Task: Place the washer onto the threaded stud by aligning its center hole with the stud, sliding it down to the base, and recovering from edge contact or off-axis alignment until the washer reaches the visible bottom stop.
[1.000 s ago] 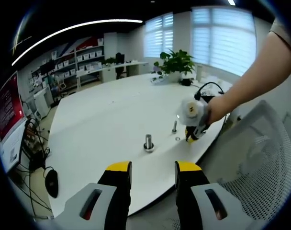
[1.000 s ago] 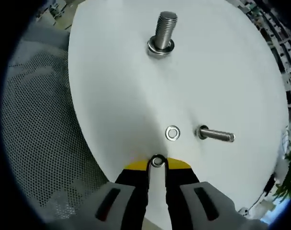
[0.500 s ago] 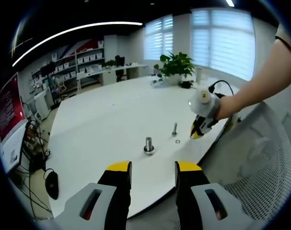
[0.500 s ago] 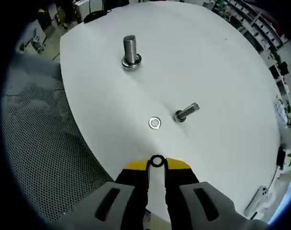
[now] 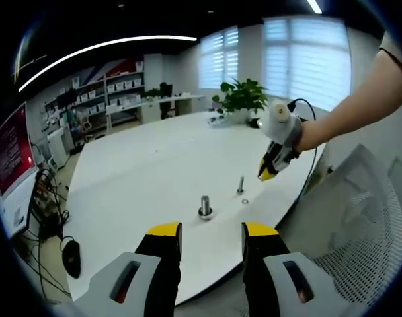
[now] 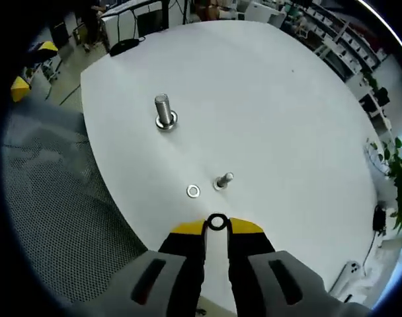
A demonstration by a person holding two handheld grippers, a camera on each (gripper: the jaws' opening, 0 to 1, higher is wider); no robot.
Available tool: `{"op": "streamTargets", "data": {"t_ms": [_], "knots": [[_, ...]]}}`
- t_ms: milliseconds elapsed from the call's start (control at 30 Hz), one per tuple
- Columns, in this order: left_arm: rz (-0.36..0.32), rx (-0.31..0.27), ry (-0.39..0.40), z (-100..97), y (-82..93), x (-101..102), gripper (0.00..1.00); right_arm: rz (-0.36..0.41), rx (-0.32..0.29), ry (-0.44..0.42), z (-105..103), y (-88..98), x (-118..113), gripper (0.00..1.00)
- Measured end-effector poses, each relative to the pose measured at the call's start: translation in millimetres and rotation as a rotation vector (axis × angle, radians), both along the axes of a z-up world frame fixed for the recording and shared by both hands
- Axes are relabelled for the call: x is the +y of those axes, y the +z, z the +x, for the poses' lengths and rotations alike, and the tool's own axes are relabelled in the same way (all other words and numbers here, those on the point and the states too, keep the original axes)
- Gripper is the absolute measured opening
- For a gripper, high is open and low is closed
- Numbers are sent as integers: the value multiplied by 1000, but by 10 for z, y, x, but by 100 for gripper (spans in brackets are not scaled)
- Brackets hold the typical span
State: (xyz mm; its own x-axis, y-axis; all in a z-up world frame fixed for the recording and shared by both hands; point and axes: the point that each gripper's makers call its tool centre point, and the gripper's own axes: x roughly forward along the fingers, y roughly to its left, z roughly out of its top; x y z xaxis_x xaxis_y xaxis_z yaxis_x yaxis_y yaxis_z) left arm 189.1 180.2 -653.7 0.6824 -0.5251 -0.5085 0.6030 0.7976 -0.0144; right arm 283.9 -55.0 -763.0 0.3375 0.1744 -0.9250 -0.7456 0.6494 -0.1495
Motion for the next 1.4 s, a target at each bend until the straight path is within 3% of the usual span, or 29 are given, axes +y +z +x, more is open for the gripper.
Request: {"op": "streamTargets", "data": {"t_ms": [167,600,900,1200,1400], "knots": [[-5,-5,6,11,13,9,34,35,-18,-36,53,60,17,14],[-1,0,5,7,-1,7,34,42,-38,22,277,59,282,14],[1,5,-2,-1,-11,-1,33,-19,1,68,312,-134,283,14],[2,10,-8,-5,-16,-10,33,-38,0,83,370,-206,278,14],[1,10,-6,-1,-17,-8,33,-55,30,97,369,-295,285,14]]}}
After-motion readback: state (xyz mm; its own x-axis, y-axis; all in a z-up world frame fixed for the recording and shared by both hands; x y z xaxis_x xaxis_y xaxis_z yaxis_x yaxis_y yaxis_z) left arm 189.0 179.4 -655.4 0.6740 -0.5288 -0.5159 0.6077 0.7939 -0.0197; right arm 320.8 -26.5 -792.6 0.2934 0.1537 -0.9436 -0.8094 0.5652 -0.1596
